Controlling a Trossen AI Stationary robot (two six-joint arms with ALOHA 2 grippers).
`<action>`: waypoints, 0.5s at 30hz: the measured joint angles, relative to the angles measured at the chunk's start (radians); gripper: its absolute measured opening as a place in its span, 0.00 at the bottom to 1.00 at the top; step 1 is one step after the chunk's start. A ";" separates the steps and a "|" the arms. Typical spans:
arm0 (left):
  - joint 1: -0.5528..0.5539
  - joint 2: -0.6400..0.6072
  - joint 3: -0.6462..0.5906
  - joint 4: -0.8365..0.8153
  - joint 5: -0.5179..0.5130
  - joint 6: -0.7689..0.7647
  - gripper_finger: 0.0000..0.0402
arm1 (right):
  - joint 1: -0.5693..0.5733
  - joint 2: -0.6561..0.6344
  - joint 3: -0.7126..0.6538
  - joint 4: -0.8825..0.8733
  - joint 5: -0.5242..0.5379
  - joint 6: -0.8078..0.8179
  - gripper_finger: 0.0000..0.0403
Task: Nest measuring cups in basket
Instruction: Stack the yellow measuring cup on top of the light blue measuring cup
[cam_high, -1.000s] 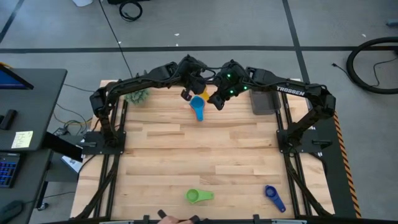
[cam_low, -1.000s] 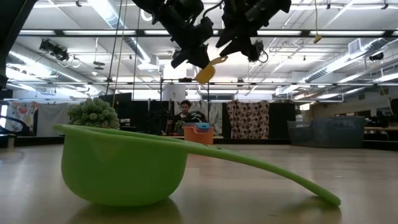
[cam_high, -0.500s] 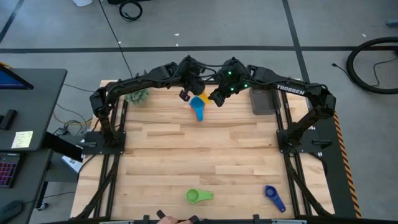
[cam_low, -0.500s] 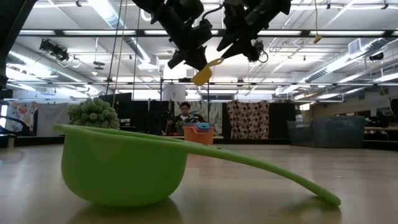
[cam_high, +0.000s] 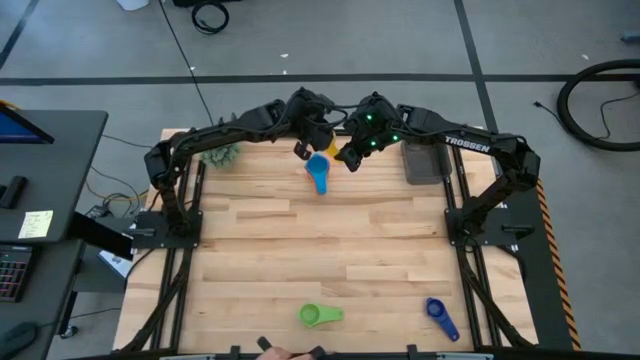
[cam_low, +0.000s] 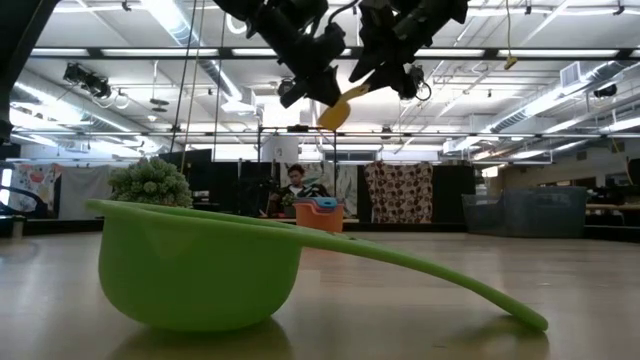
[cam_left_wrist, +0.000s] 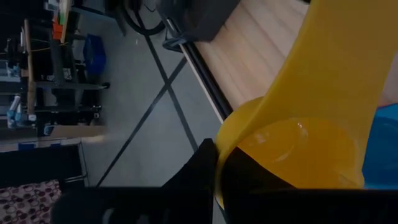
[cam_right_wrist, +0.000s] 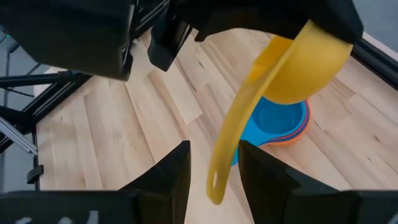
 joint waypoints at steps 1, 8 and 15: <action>-0.002 0.000 0.000 0.001 0.003 0.000 0.03 | -0.002 0.000 0.000 0.000 0.000 0.000 0.34; -0.015 0.000 0.000 0.003 0.011 -0.007 0.03 | -0.016 0.000 0.000 -0.037 0.000 0.020 0.29; -0.015 0.000 0.000 0.011 0.009 -0.027 0.03 | -0.017 0.000 0.000 -0.055 -0.004 0.022 0.18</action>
